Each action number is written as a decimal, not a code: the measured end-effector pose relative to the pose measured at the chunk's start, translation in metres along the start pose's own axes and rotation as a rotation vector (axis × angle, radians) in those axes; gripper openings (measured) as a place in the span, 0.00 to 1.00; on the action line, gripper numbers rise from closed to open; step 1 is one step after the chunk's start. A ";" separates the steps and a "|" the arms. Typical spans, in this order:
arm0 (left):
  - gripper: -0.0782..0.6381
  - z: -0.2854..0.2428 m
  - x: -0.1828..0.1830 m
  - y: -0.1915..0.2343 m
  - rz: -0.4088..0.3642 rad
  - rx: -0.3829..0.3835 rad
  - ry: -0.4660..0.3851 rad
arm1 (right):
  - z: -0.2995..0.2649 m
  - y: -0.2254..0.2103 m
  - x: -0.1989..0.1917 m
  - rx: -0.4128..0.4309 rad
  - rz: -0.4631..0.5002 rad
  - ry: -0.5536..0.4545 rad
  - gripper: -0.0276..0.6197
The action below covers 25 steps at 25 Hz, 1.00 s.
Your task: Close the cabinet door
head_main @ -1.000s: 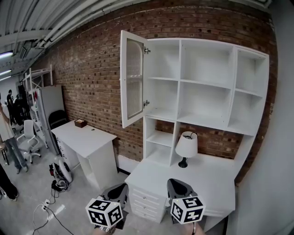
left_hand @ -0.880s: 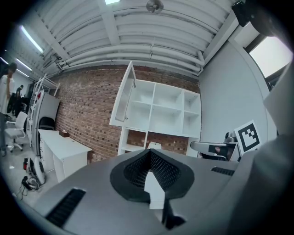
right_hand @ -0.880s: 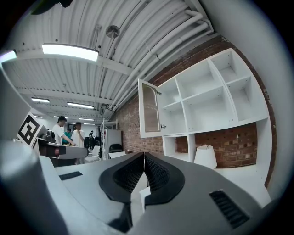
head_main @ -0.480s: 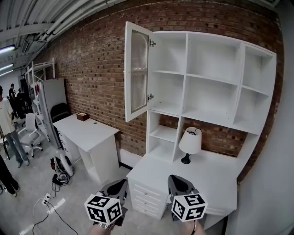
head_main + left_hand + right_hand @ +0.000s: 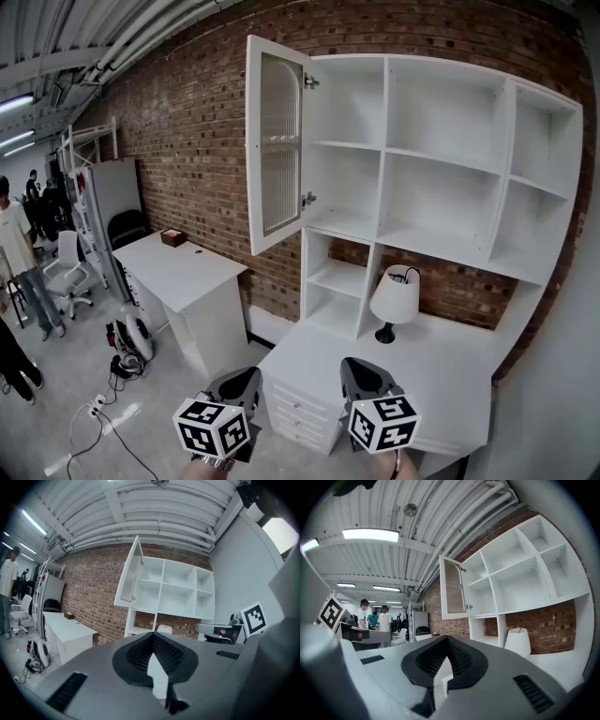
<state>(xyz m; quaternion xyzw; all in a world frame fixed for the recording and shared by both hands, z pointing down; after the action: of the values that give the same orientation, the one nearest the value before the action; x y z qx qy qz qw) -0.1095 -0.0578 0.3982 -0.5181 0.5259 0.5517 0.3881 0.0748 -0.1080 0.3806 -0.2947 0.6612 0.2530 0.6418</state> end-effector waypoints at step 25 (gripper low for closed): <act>0.12 -0.136 0.012 -0.038 0.018 0.196 -0.023 | -0.084 -0.146 0.016 0.200 0.004 0.019 0.08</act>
<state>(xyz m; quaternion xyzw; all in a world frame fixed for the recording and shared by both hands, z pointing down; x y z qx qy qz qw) -0.0521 -0.1872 0.3916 -0.4668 0.5775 0.5067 0.4380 0.1205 -0.2712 0.3755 -0.2299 0.6898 0.1842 0.6614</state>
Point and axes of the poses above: the fingertips, and each gripper's own axes: z backward along the fingers, y to its left, x out of its top, the point moved 2 cm from there along z, backward along the fingers, and after that the axes turned 9 degrees about x, right-handed, at the moved point
